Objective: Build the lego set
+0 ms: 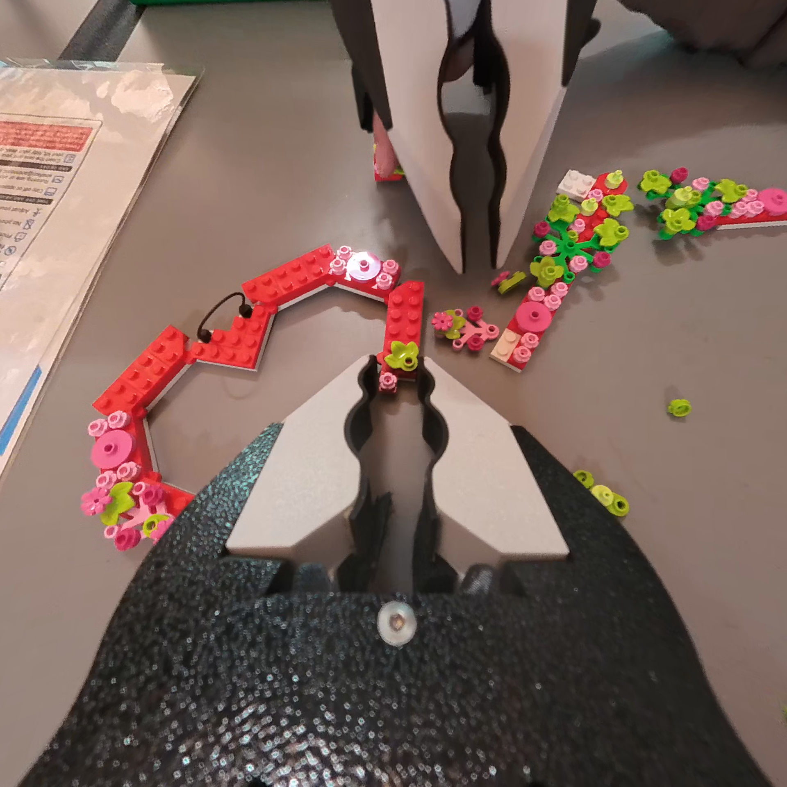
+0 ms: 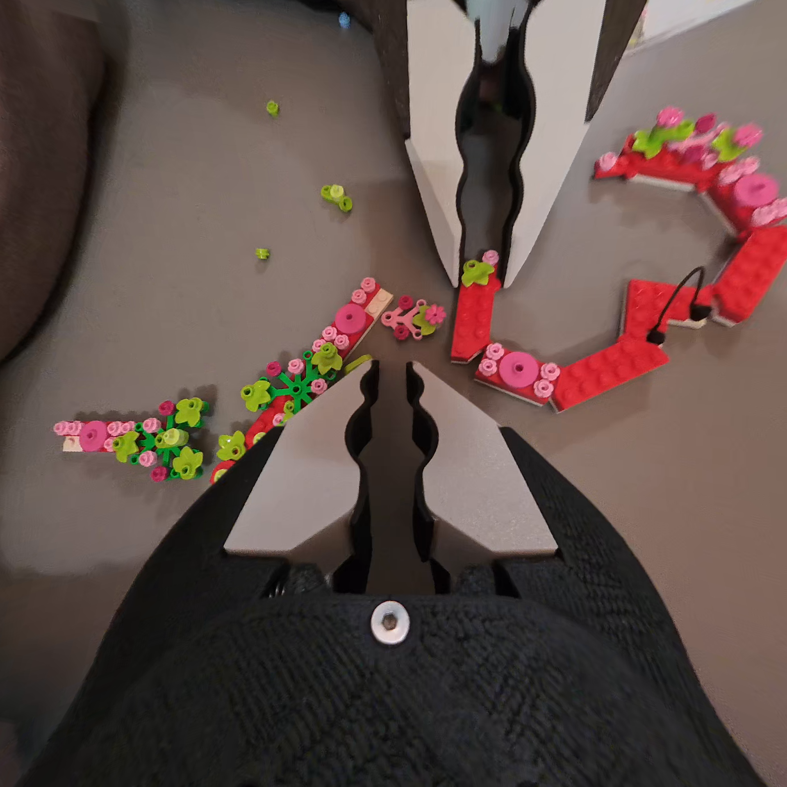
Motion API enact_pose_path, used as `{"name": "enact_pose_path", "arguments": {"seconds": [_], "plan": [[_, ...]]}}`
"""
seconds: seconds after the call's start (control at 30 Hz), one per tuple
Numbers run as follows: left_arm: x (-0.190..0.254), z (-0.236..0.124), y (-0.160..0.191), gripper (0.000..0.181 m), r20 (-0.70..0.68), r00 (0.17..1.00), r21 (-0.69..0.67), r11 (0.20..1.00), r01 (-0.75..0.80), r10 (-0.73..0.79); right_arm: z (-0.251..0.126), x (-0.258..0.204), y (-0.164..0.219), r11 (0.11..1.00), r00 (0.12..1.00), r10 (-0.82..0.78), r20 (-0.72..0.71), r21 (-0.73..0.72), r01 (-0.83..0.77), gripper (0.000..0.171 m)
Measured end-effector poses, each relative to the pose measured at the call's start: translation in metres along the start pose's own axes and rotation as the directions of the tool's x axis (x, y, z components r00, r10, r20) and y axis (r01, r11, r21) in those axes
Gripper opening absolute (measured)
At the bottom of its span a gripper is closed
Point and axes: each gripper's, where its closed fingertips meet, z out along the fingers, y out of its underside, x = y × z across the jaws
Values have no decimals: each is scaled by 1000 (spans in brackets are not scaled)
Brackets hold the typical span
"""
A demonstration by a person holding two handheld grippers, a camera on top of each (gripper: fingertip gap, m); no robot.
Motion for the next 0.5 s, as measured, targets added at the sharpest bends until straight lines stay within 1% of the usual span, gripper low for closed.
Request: {"name": "enact_pose_path", "arguments": {"seconds": [0.07, 0.17, 0.27, 0.37, 0.5], "plan": [[0, 0, 0, 17, 0, 1000, 0, 1000, 0, 0, 3, -2, 4, 999, 999, 31, 23, -25, -31, 12], [0, 0, 0, 17, 0, 1000, 0, 1000, 0, 0, 5, -6, 3, 999, 999, 35, 37, -34, -34, 12], [0, 0, 0, 17, -1, 1000, 0, 1000, 1, -1, 4, -6, -1, 999, 999, 36, 34, -27, -35, 12], [0, 0, 0, 17, -2, 1000, -1, 1000, 2, -2, 3, -9, -3, 997, 996, 73, 56, -21, -72, 12], [0, 0, 0, 17, -2, 1000, -1, 1000, 3, -3, 7, -11, 2, 990, 992, 114, 55, -85, -109, 14]]}}
